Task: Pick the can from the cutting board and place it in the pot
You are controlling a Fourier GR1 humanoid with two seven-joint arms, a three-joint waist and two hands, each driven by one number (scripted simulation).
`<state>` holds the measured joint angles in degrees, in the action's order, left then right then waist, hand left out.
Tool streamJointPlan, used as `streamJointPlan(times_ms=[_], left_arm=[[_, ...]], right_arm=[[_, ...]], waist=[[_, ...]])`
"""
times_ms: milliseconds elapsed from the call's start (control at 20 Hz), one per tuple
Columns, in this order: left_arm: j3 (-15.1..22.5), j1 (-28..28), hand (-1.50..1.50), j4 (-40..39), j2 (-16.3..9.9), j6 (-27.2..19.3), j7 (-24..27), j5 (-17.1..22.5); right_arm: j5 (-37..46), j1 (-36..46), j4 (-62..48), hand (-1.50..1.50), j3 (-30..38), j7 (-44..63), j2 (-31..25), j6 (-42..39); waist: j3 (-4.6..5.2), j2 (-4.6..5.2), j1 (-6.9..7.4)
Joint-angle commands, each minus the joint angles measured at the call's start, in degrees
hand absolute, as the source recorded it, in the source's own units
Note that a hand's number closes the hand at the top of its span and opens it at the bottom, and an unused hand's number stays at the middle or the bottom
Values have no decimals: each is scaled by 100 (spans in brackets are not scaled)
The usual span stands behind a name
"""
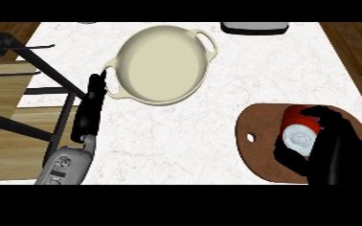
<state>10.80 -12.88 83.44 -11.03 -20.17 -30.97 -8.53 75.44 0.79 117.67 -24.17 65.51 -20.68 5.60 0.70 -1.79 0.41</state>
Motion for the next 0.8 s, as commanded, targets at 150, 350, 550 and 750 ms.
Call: streamJointPlan(times_ms=[150,350,550,750], left_arm=[[-284,285,0,-240,-672,243,161,-134],[-300,154,0,-240,-643,344,214,-90],[-169,27,0,-290,-459,401,219,-119],[-217,-196,0,-334,-457,468,156,-140]], right_arm=[[1900,1076,622,150,-557,851,900,-783],[2591,1714,199,150,-858,777,1728,-1343],[2598,2492,-269,150,-797,969,2043,-1708],[2183,3115,-735,150,-524,1252,2057,-1850]], waist=[[25,29,222],[17,95,371],[1,156,512],[-25,201,631]])
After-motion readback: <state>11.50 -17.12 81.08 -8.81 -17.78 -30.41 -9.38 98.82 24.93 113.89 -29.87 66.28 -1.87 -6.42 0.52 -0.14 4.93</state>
